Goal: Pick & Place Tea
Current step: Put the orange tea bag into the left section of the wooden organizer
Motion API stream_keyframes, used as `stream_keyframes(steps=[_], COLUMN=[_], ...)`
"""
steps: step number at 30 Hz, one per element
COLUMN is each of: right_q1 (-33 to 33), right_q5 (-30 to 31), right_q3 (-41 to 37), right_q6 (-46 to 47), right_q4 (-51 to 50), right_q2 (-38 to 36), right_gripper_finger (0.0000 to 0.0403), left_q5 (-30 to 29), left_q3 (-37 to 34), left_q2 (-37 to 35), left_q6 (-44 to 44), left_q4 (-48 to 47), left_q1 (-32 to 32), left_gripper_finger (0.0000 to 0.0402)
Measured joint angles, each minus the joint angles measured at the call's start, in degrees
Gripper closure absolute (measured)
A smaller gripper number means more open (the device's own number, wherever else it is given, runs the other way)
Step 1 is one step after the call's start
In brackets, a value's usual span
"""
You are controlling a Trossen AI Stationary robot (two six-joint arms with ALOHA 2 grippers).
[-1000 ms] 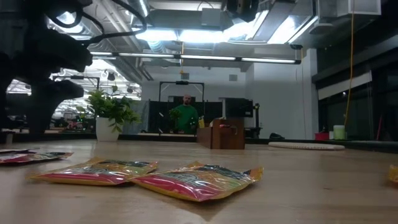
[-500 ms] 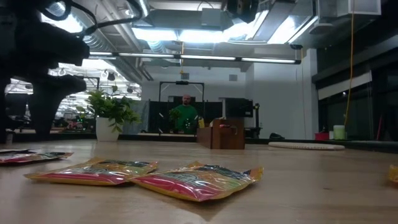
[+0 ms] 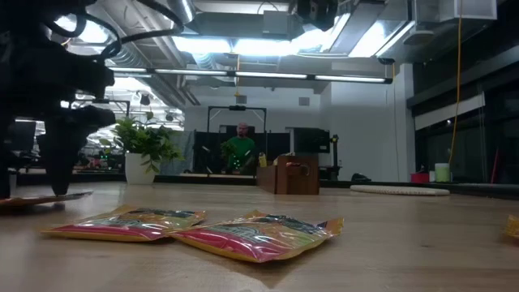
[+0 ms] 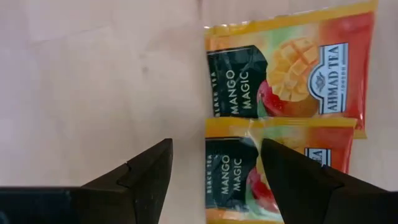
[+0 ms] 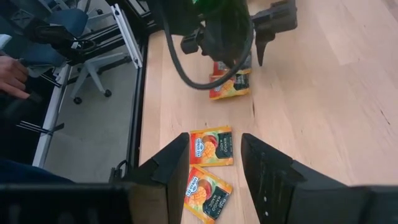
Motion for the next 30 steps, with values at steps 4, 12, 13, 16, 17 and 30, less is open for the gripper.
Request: stream_keyframes(steps=[4, 12, 13, 16, 17, 30], right_q1=[0.00, 0.00, 0.00, 0.00, 0.00, 0.00], right_q5=[0.42, 1.30, 1.31, 1.33, 1.33, 1.35], right_q3=[0.00, 0.00, 0.00, 0.00, 0.00, 0.00], right_q6=[-0.15, -1.39, -1.44, -1.51, -1.53, -2.98], right_q4=[-0.11, -0.51, -0.51, -0.51, -0.51, -0.49], right_q2=[0.00, 0.00, 0.00, 0.00, 0.00, 0.00], right_gripper_finger=[0.0257, 0.0257, 0.0257, 0.0257, 0.0257, 0.0257], left_q5=[0.46, 0.48, 0.54, 1.24, 1.64, 2.45], left_q3=[0.39, 0.24, 0.22, 0.17, 0.17, 0.11], left_q2=[2.51, 3.21, 3.23, 3.28, 3.32, 3.39], left_q6=[-0.07, -0.09, -0.09, -0.09, -0.09, -0.93], left_q4=[1.89, 3.17, 3.48, 3.88, 3.88, 3.65], left_q1=[-0.07, 0.06, 0.07, 0.07, 0.09, 0.11], left_gripper_finger=[0.0160, 0.0166, 0.0170, 0.0193, 0.0206, 0.0396])
